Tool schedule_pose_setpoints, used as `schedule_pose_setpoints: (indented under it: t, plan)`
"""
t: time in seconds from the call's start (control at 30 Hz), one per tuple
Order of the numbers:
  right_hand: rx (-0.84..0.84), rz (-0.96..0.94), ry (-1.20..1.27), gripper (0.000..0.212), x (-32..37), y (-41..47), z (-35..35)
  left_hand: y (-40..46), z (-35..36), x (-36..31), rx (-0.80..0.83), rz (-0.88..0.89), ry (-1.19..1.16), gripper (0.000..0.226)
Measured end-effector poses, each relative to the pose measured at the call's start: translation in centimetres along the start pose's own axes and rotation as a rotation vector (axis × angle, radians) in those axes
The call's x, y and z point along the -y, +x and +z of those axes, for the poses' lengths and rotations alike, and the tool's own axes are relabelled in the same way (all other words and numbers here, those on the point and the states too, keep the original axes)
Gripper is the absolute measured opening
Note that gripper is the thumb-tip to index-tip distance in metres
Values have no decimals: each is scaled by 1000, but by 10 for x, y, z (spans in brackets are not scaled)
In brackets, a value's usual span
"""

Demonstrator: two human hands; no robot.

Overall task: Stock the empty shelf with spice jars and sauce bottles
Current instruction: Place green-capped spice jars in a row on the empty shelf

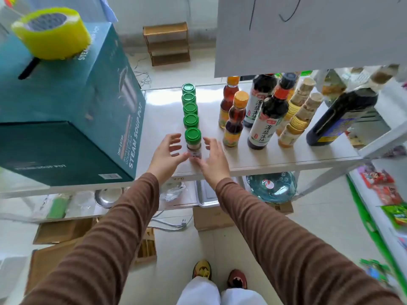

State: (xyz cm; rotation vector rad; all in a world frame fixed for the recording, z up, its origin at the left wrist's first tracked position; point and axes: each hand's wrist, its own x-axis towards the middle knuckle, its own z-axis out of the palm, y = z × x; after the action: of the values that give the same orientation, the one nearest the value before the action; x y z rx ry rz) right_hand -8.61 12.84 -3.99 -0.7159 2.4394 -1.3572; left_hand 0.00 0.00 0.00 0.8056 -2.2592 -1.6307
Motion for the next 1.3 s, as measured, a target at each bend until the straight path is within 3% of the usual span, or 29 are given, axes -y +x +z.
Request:
schedule_pose_setpoints:
  t: [0.33,0.6,0.8,1.07,1.3]
  plan:
    - [-149,62,16,43,0,6,22,37,9,15,-97,-54,-142,39]
    - [-206,152,115,43,-22,-19,-7,55,46,23,-231,-17,10,58]
    - [-258,134,104,45,-21,-30,-20,60,53,29,-327,47,121,40]
    - [-334,74,75,45,-20,-48,-57,6,65,19,-258,183,92,42]
    - [-466,88,70,43,-42,-85,-134,-35,128,-22,-2,393,48,43]
